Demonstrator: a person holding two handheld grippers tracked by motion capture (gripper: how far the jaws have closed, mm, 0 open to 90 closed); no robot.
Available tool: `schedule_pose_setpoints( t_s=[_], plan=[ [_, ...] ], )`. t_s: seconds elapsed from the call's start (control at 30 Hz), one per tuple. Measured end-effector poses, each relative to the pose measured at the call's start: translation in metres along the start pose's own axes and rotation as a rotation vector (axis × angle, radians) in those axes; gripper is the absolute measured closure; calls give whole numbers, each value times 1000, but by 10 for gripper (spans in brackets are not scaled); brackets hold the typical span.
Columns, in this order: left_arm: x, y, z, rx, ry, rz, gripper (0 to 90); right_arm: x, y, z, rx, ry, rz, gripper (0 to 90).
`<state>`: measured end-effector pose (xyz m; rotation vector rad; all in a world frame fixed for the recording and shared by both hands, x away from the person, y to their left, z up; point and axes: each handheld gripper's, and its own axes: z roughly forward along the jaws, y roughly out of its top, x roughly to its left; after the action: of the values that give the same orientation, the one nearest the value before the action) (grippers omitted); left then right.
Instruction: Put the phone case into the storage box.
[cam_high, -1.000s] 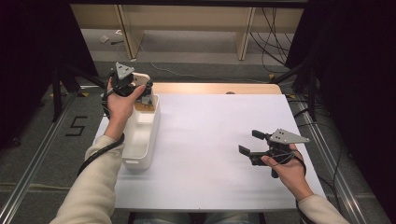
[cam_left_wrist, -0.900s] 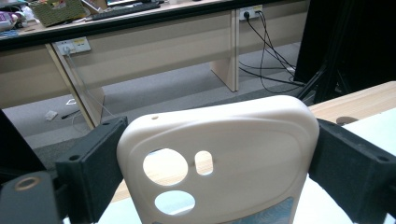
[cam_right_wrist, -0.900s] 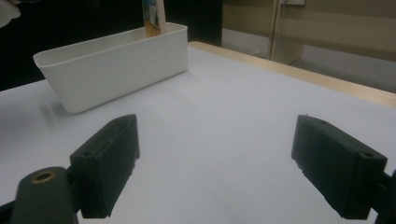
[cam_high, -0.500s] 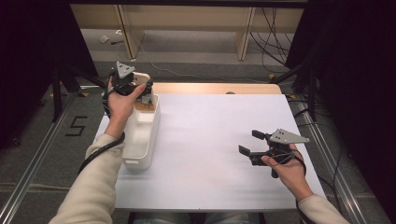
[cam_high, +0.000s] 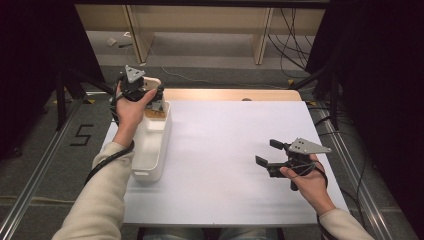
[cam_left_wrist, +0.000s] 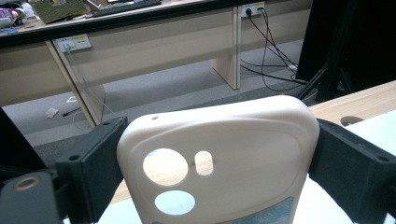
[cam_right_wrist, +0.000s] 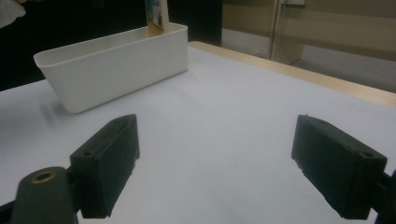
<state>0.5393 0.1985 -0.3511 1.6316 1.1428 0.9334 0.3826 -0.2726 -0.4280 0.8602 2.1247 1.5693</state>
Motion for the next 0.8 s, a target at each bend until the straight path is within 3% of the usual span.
schedule_pose_setpoints(
  t_s=[0.8],
  plan=[
    [3,-1,7,13,-2,-5,95,0,0,0,2,0,0,161]
  ],
)
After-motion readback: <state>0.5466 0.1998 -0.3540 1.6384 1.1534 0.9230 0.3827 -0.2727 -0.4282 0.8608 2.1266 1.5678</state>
